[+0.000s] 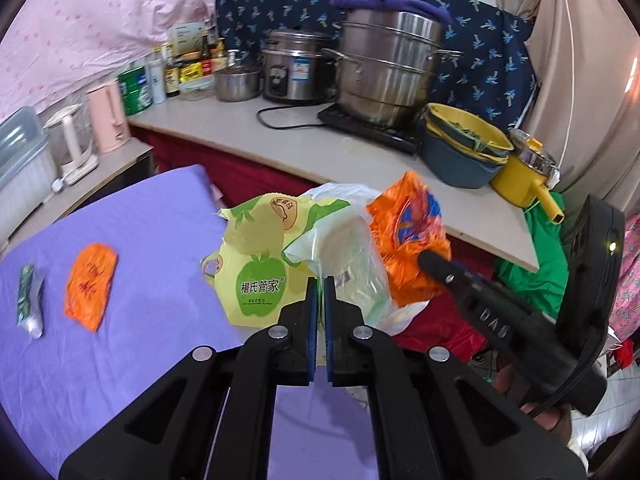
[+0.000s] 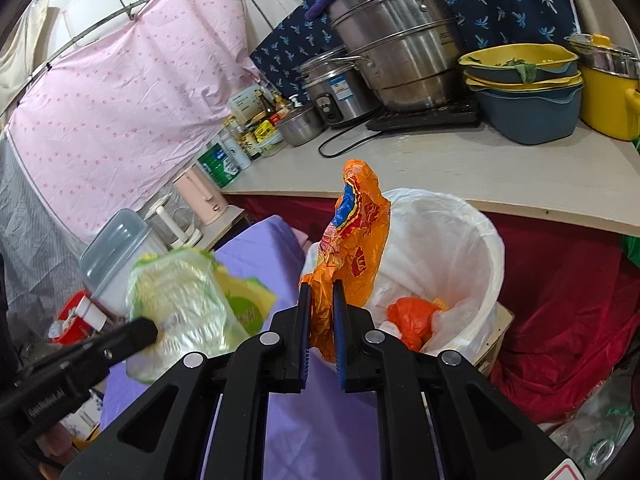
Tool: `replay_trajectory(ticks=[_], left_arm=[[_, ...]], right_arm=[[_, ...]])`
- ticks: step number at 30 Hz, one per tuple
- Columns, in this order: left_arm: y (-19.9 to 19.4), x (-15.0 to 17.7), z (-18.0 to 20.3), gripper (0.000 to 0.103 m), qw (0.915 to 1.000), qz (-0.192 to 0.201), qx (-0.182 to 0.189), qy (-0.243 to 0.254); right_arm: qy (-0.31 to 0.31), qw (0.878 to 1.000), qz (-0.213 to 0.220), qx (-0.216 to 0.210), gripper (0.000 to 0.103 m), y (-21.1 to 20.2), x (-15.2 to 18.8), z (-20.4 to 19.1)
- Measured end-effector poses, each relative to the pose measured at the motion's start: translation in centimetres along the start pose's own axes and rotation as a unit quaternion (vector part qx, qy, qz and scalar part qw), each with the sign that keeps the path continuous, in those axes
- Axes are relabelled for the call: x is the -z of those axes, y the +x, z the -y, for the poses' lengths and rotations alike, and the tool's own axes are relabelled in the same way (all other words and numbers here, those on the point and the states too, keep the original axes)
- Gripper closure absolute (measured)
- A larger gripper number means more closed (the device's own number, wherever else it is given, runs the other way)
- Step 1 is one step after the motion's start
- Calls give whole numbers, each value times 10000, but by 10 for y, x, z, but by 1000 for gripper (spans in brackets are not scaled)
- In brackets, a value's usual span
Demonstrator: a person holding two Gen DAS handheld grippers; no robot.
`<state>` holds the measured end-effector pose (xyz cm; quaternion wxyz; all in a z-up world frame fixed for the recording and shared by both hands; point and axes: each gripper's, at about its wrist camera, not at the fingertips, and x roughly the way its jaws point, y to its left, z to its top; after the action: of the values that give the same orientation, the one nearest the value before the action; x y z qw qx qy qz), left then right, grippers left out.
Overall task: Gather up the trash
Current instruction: 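Carry the snack bag over the trash bin with the left gripper, then open both grippers to drop the snack bag and orange bag into the bin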
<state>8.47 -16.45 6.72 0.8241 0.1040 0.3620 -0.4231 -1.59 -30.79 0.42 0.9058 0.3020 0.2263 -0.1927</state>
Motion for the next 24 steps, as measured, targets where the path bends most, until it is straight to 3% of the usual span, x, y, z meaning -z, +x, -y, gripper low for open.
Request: replay_trajectory(ticks=[5, 13, 18, 19, 23, 24], left_arm=[[38, -16, 22, 100, 9992, -88, 385, 113], [91, -13, 27, 100, 9974, -486, 532, 70], [104, -11, 22, 96, 9977, -562, 374, 6], [105, -11, 21, 95, 9978, -557, 346, -14], [103, -14, 11, 69, 9985, -475, 219, -159], [100, -15, 9, 69, 9988, -425, 180, -185]], right_arm=[[146, 9997, -8, 179, 93, 10, -8, 25], [363, 9986, -112, 365, 92, 29, -10, 55], [448, 9980, -99, 437, 81, 37, -10, 57], [469, 9979, -75, 439, 75, 37, -10, 57], [487, 9980, 20, 409, 71, 34, -14, 53], [455, 9981, 43, 401, 71, 33, -14, 51]])
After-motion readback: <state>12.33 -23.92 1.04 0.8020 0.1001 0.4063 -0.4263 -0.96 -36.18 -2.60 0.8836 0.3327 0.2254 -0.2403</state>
